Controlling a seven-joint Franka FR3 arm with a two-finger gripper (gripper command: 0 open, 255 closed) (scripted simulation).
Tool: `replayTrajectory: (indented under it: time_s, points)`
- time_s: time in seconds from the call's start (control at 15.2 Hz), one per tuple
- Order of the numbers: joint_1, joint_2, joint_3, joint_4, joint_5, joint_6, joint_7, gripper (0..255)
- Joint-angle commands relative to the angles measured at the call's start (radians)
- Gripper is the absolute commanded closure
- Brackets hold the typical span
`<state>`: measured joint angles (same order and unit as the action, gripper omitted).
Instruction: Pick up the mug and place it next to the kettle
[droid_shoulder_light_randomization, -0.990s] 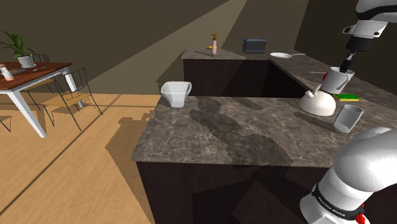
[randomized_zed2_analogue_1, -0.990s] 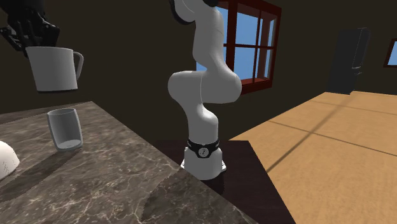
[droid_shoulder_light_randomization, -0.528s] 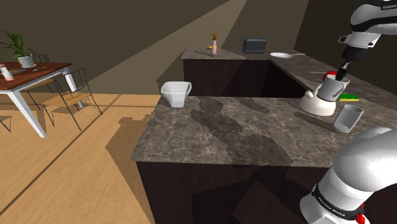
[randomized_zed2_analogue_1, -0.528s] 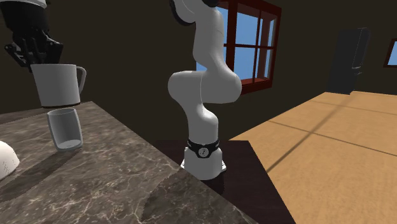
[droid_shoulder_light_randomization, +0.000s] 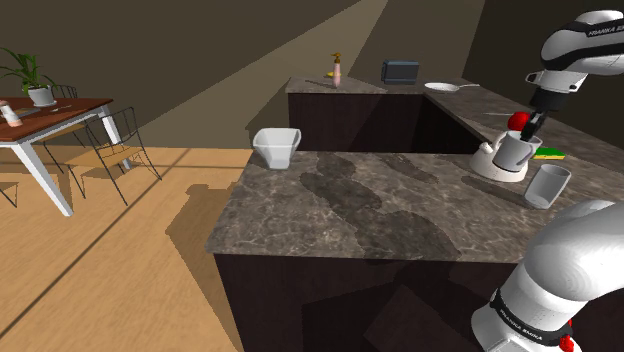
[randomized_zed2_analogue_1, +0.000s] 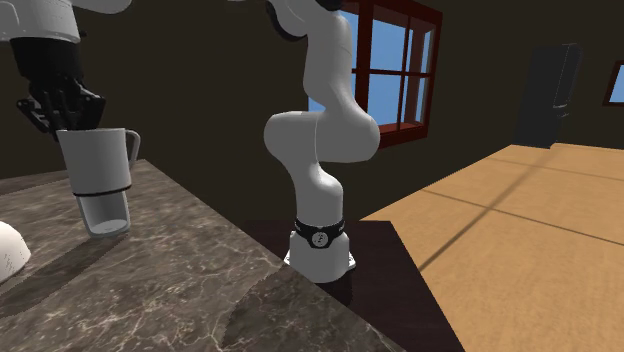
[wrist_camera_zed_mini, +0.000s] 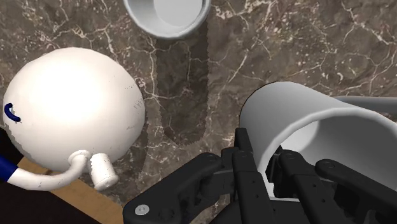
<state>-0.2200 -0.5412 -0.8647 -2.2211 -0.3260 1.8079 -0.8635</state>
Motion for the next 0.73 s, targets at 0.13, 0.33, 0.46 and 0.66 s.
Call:
replayTrajectory:
  time_s: [0.13, 0.33, 0.46, 0.66]
  points:
    - [0.0, 0.007, -0.019, -0.043, -0.007, 0.052, -0.001, 255]
    - [0.003, 0.016, -0.037, -0.075, -0.012, 0.093, -0.004, 255]
    - [0.005, 0.023, -0.05, -0.095, -0.015, 0.121, -0.007, 255]
    - [0.01, 0.037, -0.071, -0.124, -0.018, 0.164, -0.011, 255]
